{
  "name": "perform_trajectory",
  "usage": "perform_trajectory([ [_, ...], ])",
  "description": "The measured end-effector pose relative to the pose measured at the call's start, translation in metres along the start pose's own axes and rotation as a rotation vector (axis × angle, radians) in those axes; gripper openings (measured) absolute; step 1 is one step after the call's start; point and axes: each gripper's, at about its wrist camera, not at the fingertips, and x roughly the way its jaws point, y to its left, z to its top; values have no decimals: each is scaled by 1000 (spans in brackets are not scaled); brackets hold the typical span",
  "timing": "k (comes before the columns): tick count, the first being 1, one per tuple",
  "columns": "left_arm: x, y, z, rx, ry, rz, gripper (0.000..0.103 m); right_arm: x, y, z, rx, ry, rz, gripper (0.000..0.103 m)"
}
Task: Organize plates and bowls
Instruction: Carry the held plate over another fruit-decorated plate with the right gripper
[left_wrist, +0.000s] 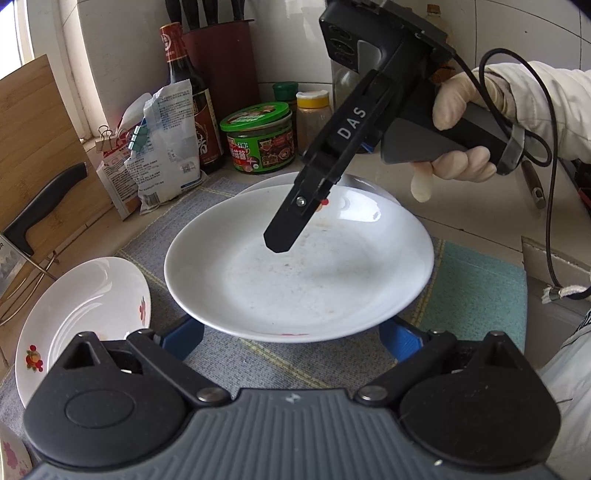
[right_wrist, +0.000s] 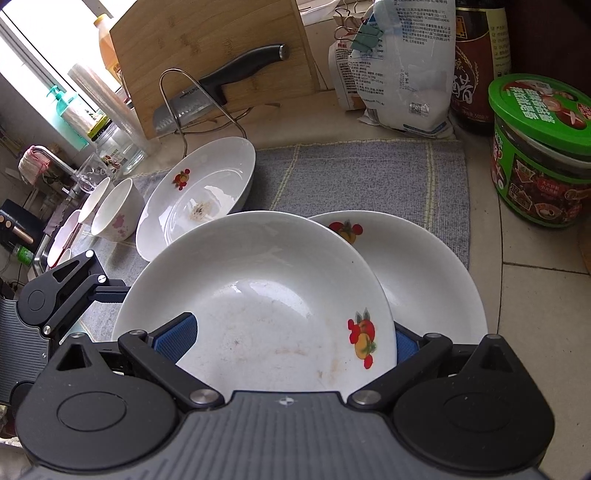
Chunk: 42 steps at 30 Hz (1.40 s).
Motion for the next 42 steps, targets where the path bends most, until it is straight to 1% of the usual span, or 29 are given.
perform_trajectory([
  [10,7,-1,4,22,7,-5,100,-4,-7,-4,15,-8,-19,103],
  [22,11,-1,6,48,10,5,101,-10,-9,-9,17,-12,-37,103],
  [27,12,1,7,38,11,9,100,-14,-10,-13,24,-11,-49,103],
  [31,15,-2,7,65,13,16,101,-16,-13,-17,35,-14,-58,103],
  [42,15,-3,7,69,9,15,100,-23,-8,-23,16,-3,-86,103],
])
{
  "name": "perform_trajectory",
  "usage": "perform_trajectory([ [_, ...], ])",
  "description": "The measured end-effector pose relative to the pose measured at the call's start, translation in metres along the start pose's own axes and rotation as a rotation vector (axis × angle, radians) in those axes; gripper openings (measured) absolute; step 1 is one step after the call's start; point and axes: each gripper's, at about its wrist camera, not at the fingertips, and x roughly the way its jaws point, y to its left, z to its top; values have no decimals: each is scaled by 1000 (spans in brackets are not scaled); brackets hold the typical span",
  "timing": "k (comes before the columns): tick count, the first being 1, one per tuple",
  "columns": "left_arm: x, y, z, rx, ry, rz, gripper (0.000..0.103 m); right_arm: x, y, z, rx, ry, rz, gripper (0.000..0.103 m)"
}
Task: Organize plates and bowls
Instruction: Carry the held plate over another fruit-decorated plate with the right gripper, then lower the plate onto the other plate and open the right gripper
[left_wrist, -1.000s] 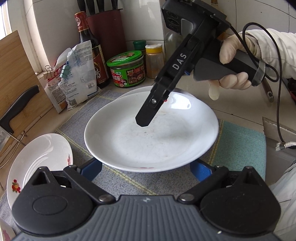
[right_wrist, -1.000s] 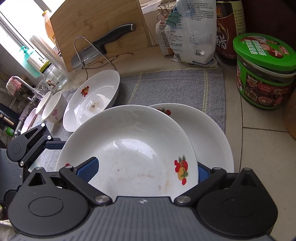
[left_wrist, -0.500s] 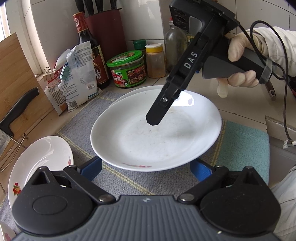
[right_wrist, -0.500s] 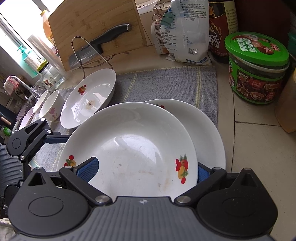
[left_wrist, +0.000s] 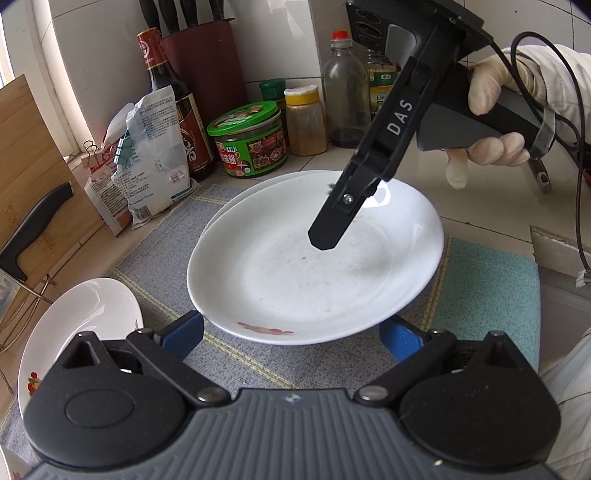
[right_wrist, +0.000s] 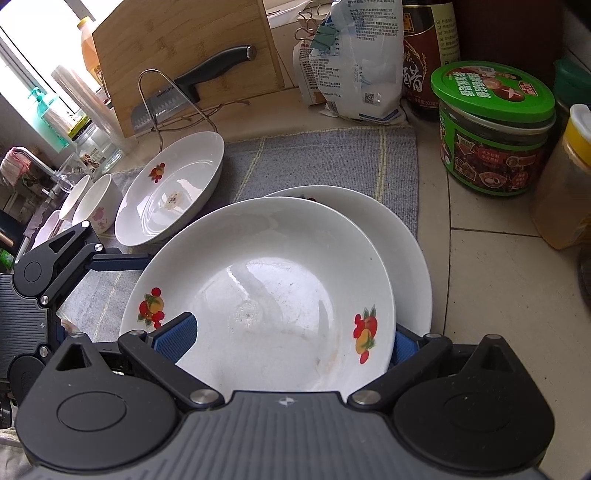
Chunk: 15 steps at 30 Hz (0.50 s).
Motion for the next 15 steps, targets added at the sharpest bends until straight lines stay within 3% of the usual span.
perform_trajectory([
  [15,3,0,1,-15,-15,-8,100,-14,5,-8,0,-11,-30,103],
])
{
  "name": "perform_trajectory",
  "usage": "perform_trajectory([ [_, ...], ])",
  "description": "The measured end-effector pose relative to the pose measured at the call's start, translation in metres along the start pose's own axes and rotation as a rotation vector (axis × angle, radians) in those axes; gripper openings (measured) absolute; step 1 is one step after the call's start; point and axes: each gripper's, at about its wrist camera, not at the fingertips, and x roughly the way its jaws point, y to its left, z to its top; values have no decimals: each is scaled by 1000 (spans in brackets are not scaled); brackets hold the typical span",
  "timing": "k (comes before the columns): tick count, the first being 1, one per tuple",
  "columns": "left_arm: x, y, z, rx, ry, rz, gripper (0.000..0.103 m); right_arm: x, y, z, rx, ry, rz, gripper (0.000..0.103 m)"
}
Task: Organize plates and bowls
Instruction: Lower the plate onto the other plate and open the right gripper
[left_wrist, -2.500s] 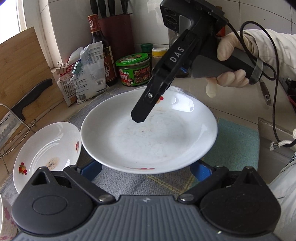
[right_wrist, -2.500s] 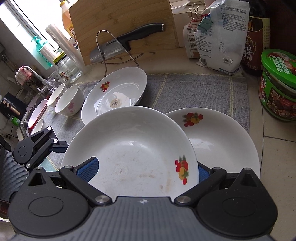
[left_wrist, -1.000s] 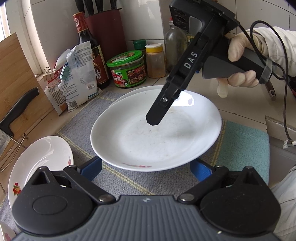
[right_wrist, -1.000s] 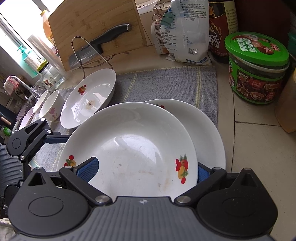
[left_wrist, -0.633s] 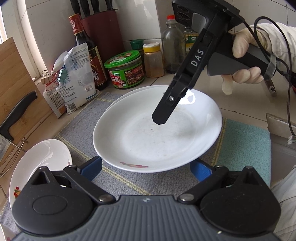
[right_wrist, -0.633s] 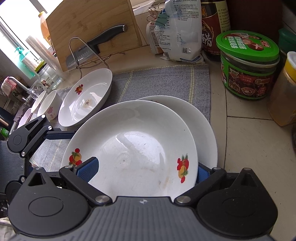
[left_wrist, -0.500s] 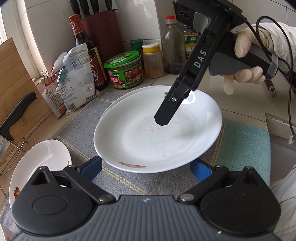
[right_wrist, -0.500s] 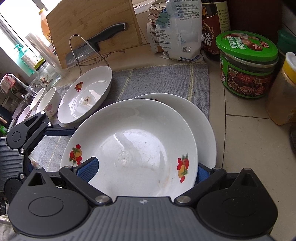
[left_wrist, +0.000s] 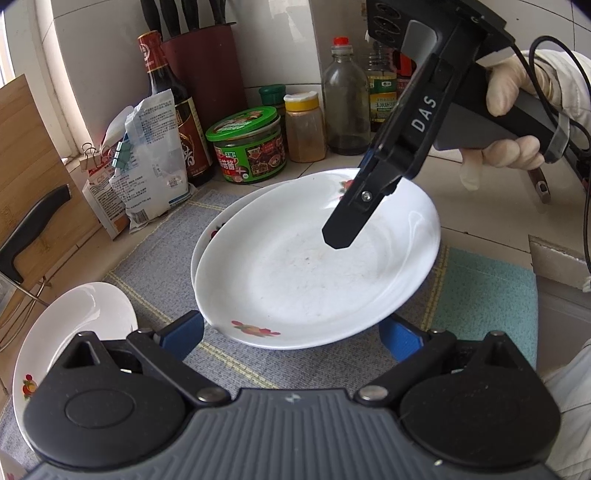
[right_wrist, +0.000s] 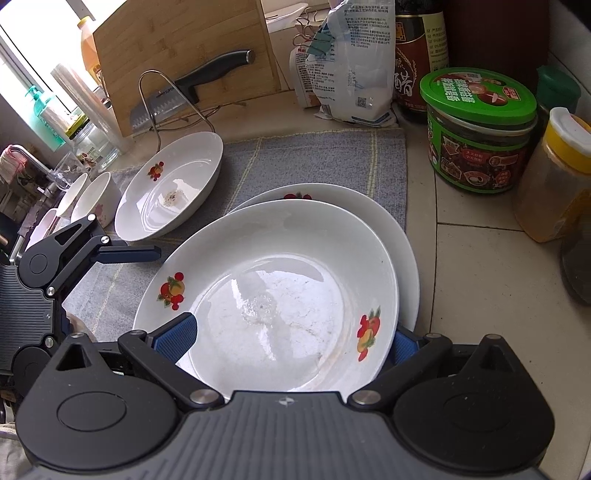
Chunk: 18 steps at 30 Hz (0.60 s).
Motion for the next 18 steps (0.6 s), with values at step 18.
perform_trajectory([
  [18,2,0,0,-23,-4,-3,100,-2,20,-1,-64,19,-145,103],
])
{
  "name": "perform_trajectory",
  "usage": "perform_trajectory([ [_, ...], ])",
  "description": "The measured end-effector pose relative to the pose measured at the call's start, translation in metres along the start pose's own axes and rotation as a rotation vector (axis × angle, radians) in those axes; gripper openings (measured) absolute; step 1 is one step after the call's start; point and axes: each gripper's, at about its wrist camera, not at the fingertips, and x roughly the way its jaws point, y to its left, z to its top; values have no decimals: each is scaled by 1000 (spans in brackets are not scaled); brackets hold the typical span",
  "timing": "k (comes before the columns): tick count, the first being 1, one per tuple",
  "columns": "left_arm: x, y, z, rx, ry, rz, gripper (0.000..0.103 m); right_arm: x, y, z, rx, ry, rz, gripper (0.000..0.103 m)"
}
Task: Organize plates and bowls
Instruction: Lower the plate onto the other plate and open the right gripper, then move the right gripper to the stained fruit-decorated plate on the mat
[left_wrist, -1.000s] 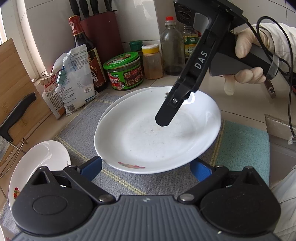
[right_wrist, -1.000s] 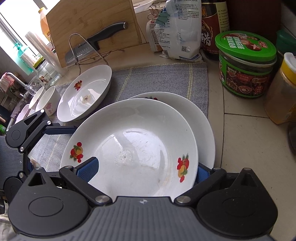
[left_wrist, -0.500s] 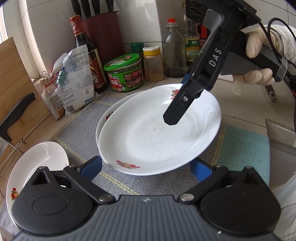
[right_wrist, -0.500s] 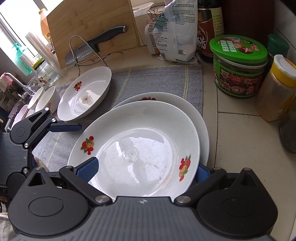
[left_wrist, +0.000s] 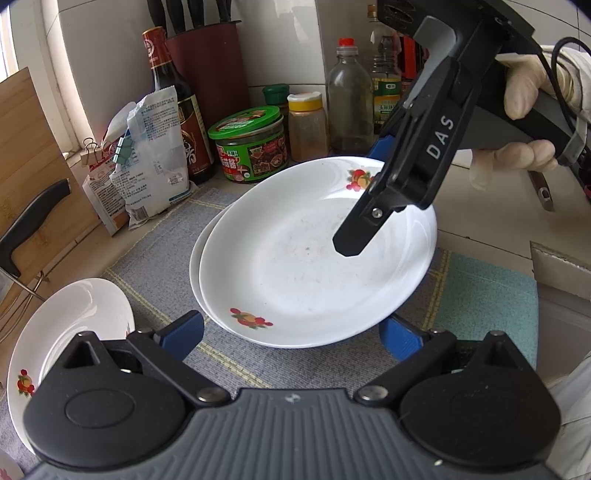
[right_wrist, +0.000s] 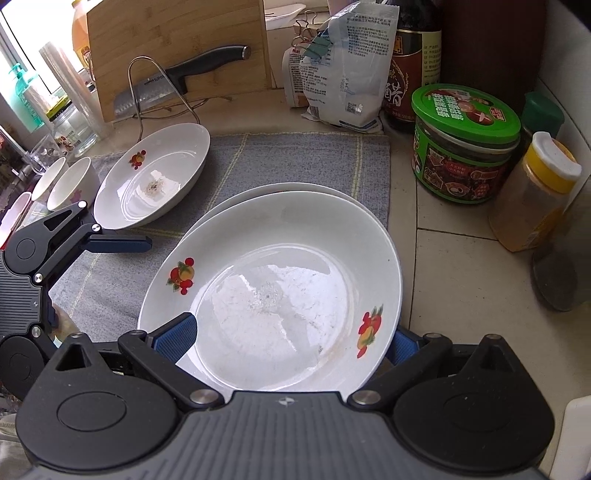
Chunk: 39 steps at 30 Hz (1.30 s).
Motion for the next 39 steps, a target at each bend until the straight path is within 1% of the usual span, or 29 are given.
perform_trajectory([
  [3,0,0,-1,-8,0,-2,100,1,4,-1,-19,5,-29,103],
  [12,1,1,-1,-17,5,-1,100,1,9,-2,-40,11,-65,103],
  [17,1,0,-1,-18,3,-1,100,4,15,-3,-80,28,-122,103],
  [21,1,-1,-2,-21,5,2,100,6,11,-6,-74,37,-125,103],
  [25,-6,3,0,-52,-20,14,101,1,14,-8,-88,20,-134,103],
  [29,-16,7,0,-99,-28,55,101,-11,21,-8,-115,-60,-89,103],
  [33,-29,11,-5,-161,-27,109,101,-13,34,-5,-167,-118,-47,103],
  [36,-39,16,-14,-206,-15,158,101,-11,48,-2,-207,-147,-8,103],
  [39,-49,26,-27,-255,12,204,102,-4,62,4,-231,-154,28,103],
])
